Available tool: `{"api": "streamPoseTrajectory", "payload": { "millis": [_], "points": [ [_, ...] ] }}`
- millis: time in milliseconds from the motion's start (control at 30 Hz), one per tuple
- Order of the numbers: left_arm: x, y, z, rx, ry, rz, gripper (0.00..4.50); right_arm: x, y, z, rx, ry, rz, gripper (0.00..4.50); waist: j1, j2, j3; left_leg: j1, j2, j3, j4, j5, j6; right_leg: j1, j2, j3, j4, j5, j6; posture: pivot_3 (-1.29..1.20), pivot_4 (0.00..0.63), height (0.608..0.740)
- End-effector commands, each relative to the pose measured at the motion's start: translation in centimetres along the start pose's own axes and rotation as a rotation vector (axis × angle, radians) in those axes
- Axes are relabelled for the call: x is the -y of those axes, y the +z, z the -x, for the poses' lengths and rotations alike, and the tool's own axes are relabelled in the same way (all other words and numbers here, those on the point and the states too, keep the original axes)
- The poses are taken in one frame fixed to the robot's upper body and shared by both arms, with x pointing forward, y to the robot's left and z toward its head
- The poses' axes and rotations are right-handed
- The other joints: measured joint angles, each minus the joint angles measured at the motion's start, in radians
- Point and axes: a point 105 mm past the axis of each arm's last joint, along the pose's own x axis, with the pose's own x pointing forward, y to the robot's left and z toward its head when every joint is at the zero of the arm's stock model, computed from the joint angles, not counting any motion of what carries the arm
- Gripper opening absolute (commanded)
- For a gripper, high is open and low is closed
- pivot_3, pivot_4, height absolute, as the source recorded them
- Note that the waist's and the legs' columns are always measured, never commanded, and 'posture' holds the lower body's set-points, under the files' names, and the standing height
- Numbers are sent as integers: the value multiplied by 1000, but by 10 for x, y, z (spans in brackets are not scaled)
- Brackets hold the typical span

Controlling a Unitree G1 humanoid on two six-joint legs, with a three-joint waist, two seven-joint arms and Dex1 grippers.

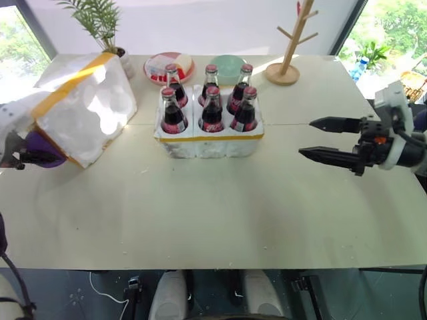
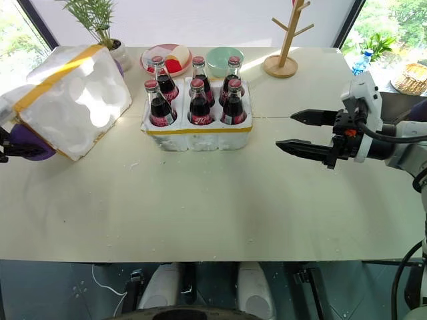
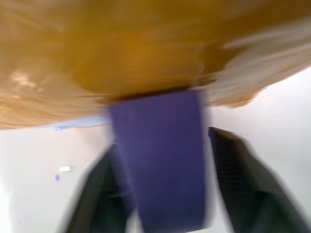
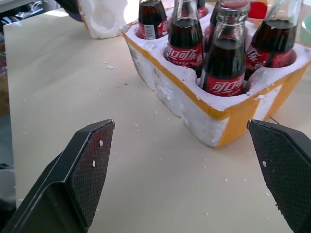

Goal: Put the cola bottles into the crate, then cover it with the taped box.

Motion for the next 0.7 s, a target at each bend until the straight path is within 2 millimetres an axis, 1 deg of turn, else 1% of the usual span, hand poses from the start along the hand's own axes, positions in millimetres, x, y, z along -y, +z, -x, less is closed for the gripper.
{"api": "streamPoseTrajectory", "payload": {
  "millis": [33, 67, 133, 167, 267, 333, 367, 400, 433, 467, 500, 600, 700],
  "points": [
    [-13, 22, 14, 75, 117, -145, 691, 1, 16, 8, 59, -20, 11, 4500, 0, 0, 0, 0, 0, 0, 0, 0, 0, 0, 0, 0, 0, 0, 0, 0, 150, 740],
    [-17, 30, 16, 99, 170, -194, 691, 0, 17, 10, 64, -9, -11, 4500, 1, 0, 0, 0, 0, 0, 0, 0, 0, 0, 0, 0, 0, 0, 0, 0, 150, 740],
    [-21, 58, 23, 191, 259, -316, 691, -1, 19, 13, 63, -3, -3, 4500, 3, 0, 0, 0, 0, -1, 0, 0, 0, 0, 0, 0, 0, 0, 0, 0, 150, 740],
    [-20, 75, 28, 250, 299, -367, 691, 1, 19, 14, 57, -21, 9, 4500, 4, -1, 0, 0, 0, -1, 0, 0, 0, 0, -1, 0, 0, 0, 0, 0, 150, 740],
    [-16, 113, 42, 391, 410, -502, 691, 5, 19, 16, 50, -43, 13, 4500, 5, -2, 0, -2, -1, -2, 1, 0, 0, 1, -2, -2, 0, 0, 1, 0, 150, 740],
    [-11, 141, 55, 475, 545, -640, 691, 6, 20, 17, 56, -40, 9, 4500, 2, -2, 0, -1, -1, -1, 1, 0, 0, 1, -3, -2, 0, 1, 1, 0, 150, 740],
    [-7, 155, 61, 522, 603, -688, 691, 6, 21, 17, 58, -40, 8, 4500, 2, -2, 0, -1, -1, -1, 1, 0, 0, 1, -4, -2, 0, 1, 2, 0, 150, 740],
    [2, 175, 68, 602, 667, -753, 691, 6, 21, 16, 59, -38, 7, 4500, 2, -2, 0, -1, -1, -1, 1, 0, 0, 1, -3, -2, 0, 1, 2, 0, 150, 740],
    [9, 187, 73, 657, 705, -791, 691, 6, 21, 15, 60, -37, 7, 4500, 2, -2, 0, -1, -1, -1, 1, 0, 0, 1, -3, -2, 0, 1, 2, 0, 150, 740],
    [22, 198, 74, 685, 741, -902, 691, 6, 21, 14, 60, -34, 7, 4500, 2, -2, 0, -1, -2, -1, 1, 0, 0, 1, -3, -2, 0, 1, 2, 0, 150, 740],
    [33, 205, 73, 693, 766, -1009, 691, 5, 21, 14, 60, -33, 6, 4500, 2, -2, 0, -1, -2, -1, 1, 0, 0, 1, -3, -2, 0, 1, 2, 0, 150, 740],
    [56, 212, 64, 701, 800, -1218, 691, 5, 19, 13, 57, -34, 6, 4500, 0, -1, -1, -1, -2, -1, 1, 1, -1, 1, -3, -2, 0, 1, 2, 0, 150, 740],
    [74, 215, 47, 742, 787, -1270, 691, 5, 18, 14, 57, -41, 0, 4500, 0, -1, -1, 1, -2, 0, 1, 1, -1, 1, -3, -1, 0, 1, 2, 0, 150, 740]
  ]
}}
